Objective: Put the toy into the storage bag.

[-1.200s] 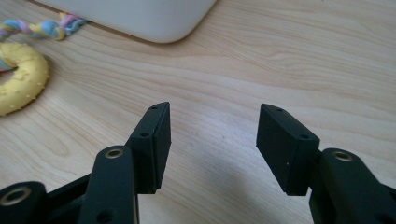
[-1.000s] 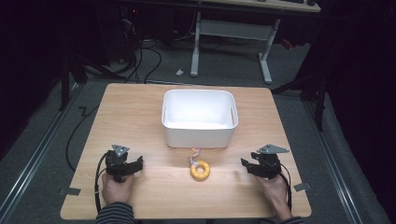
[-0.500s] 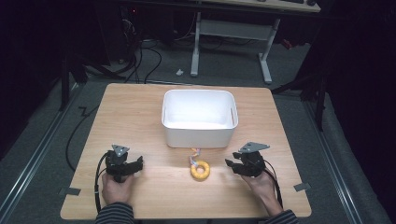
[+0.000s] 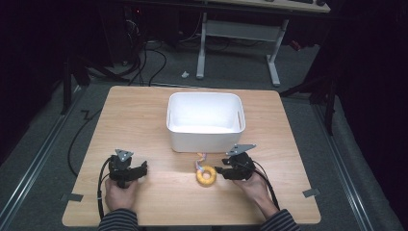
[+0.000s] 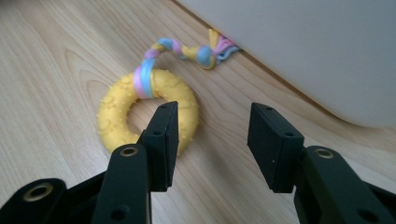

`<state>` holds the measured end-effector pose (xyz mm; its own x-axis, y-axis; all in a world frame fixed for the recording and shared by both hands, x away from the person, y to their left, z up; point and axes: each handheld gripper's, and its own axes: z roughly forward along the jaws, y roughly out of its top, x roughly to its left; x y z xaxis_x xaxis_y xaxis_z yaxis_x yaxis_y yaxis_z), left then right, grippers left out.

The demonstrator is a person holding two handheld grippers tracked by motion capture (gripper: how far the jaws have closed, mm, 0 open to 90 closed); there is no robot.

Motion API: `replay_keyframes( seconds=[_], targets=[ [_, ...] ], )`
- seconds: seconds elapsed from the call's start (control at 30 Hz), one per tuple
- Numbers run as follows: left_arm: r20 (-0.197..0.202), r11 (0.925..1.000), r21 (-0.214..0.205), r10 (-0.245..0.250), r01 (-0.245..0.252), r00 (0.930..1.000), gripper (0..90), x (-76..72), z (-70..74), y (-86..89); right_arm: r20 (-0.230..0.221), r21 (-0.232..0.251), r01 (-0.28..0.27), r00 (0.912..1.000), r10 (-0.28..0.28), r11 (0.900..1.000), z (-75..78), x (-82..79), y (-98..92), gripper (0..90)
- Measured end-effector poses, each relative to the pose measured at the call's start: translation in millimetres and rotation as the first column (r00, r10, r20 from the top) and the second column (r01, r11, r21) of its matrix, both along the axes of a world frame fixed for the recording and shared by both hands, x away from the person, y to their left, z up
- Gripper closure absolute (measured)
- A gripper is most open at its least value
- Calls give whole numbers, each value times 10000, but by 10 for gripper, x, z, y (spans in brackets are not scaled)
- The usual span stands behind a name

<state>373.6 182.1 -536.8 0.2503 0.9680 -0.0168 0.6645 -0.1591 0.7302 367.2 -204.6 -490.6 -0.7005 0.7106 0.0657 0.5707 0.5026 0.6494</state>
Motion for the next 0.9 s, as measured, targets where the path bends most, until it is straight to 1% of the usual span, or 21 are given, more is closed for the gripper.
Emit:
replay_keyframes(
  seconds=[0.1, 0.13, 0.47, 0.6, 0.63, 0.67, 0.7, 0.73, 0.8, 0.83, 0.9],
  targets=[
    [1, 10000, -2, 0, 0, 10000, 189, 0, 0, 0, 20, -118, -115, 9999, 115, 9999, -6, 14, 51, 533],
    [0, 10000, -4, -1, 1, 10000, 189, 0, 0, 0, -70, -186, -195, 9998, 194, 9996, -18, 32, 97, 534],
    [1, 10000, -6, 0, 0, 10000, 189, 0, 0, 0, -378, -501, -570, 9978, 552, 9971, -73, 96, 286, 548],
    [1, 10000, -6, -2, 2, 10000, 189, 0, 0, 1, -505, -652, -602, 9971, 570, 9961, -117, 125, 324, 574],
    [2, 10000, -8, 0, 0, 10000, 189, 1, 0, 0, -669, -725, -648, 9960, 600, 9953, -147, 137, 342, 597],
    [3, 10000, -7, -2, 2, 10000, 189, 0, 0, 1, -667, -826, -670, 9959, 616, 9943, -154, 140, 348, 607],
    [3, 10000, -7, -2, 2, 10000, 189, 0, 0, 1, -667, -826, -670, 9959, 616, 9943, -154, 140, 348, 607],
    [4, 10000, -5, -10, 10, 10000, 189, 0, 0, 1, -655, -988, -677, 9960, 614, 9928, -174, 143, 365, 628],
    [1, 10000, -10, -10, 10, 10000, 189, 0, 0, 1, -710, -883, -718, 9953, 657, 9935, -178, 149, 367, 656],
    [1, 10000, -10, -10, 10, 10000, 189, 0, 0, 1, -710, -883, -718, 9953, 657, 9935, -178, 149, 367, 656],
    [4, 10000, -11, -14, 14, 10000, 189, -1, 0, 1, -799, -1022, -805, 9942, 725, 9915, -166, 155, 386, 668]
  ],
)
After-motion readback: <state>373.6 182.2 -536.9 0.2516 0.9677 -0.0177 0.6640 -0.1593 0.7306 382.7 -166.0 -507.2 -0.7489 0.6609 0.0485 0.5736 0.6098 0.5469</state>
